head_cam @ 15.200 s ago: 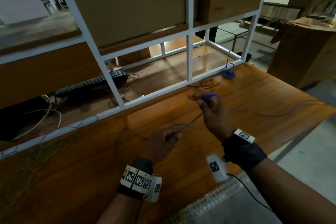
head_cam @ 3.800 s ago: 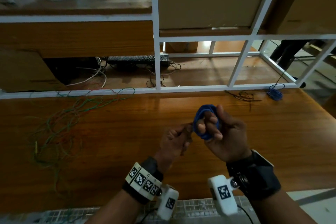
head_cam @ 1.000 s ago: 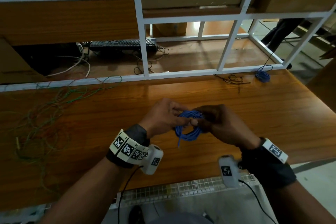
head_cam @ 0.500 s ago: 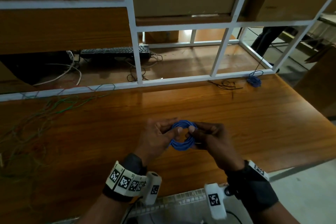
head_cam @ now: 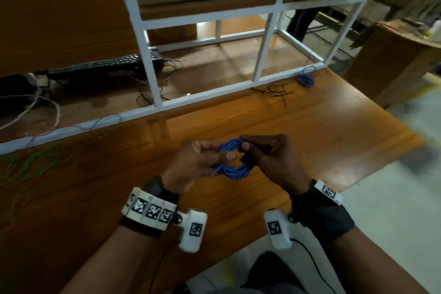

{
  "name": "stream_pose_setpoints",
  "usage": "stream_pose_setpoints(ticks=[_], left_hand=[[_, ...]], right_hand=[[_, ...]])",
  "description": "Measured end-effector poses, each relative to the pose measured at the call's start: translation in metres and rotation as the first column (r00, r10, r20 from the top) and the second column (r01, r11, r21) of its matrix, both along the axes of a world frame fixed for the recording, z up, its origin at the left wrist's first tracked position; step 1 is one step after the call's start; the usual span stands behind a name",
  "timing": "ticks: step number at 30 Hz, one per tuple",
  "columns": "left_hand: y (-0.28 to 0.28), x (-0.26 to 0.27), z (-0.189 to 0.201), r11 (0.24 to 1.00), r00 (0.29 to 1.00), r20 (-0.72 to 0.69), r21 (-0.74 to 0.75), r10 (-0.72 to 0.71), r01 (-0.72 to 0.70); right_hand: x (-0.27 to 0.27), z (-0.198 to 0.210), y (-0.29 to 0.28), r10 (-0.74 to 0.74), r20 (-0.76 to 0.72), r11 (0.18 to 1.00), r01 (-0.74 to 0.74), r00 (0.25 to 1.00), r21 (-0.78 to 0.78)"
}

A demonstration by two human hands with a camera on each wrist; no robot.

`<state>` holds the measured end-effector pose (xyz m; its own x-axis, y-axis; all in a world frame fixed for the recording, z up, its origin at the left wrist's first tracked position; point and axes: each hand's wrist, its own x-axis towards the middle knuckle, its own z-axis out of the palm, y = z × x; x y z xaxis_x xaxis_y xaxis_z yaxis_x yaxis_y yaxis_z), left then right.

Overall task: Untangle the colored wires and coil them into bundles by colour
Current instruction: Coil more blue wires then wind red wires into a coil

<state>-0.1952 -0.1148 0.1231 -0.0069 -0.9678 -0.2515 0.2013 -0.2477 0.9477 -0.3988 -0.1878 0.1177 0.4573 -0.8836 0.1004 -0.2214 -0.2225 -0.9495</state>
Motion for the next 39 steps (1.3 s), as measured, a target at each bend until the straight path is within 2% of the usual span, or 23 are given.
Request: stream_pose_setpoints(ticks=[2,5,8,11,13,16,20,23,28,32,34,36,39], left_hand=[[-0.017,0.004,0.0,0.999,0.997,0.061,-0.001,-0.049,0.05],[-0.047,-0.002,0.001,0.997,0.986,0.155,-0.053,0.061,-0.053],[-0.081,-0.013,-0.002,0.982,0.967,0.183,-0.084,0.18,-0.167],[-0.115,-0.025,-0.006,0.939,0.929,0.156,-0.12,0.337,-0.321],[-0.139,-0.033,-0.013,0.889,0.869,0.189,-0.138,0.456,-0.437],[-0.175,-0.048,-0.027,0.832,0.804,0.217,-0.095,0.553,-0.547],[-0.208,-0.063,-0.036,0.75,0.716,0.257,-0.059,0.649,-0.659],[-0.221,-0.073,-0.038,0.71,0.678,0.262,-0.04,0.687,-0.703],[-0.232,-0.079,-0.043,0.667,0.644,0.249,-0.012,0.724,-0.745],[-0.234,-0.08,-0.049,0.664,0.641,0.254,-0.009,0.724,-0.747],[-0.234,-0.082,-0.051,0.664,0.638,0.263,-0.016,0.724,-0.747],[-0.233,-0.085,-0.051,0.661,0.637,0.247,-0.018,0.73,-0.75],[-0.23,-0.087,-0.05,0.655,0.635,0.219,-0.027,0.741,-0.755]], right_hand=[[-0.002,-0.003,-0.012,-0.011,-0.027,1.0,0.012,1.0,0.006],[-0.006,-0.004,-0.045,0.033,-0.029,0.999,-0.032,0.999,0.032],[-0.015,-0.003,-0.094,0.11,-0.03,0.992,-0.107,0.994,0.07],[-0.039,-0.005,-0.16,0.078,-0.166,0.997,-0.072,0.983,0.038],[-0.055,-0.011,-0.211,0.051,-0.293,0.999,-0.052,0.955,0.004],[-0.074,-0.029,-0.291,-0.005,-0.4,0.999,0.021,0.916,0.034],[-0.075,-0.059,-0.395,-0.04,-0.524,0.992,0.095,0.851,0.079],[-0.063,-0.075,-0.444,-0.023,-0.609,0.991,0.1,0.793,0.093],[-0.037,-0.089,-0.476,-0.004,-0.79,0.997,0.06,0.613,0.041],[-0.029,-0.093,-0.48,0.007,-0.828,0.996,0.067,0.56,0.054],[-0.03,-0.091,-0.48,0.007,-0.806,0.997,0.062,0.592,0.054],[-0.034,-0.089,-0.48,0.043,-0.723,0.99,0.07,0.689,0.126],[-0.052,-0.081,-0.466,-0.012,-0.516,0.963,0.148,0.857,0.224]])
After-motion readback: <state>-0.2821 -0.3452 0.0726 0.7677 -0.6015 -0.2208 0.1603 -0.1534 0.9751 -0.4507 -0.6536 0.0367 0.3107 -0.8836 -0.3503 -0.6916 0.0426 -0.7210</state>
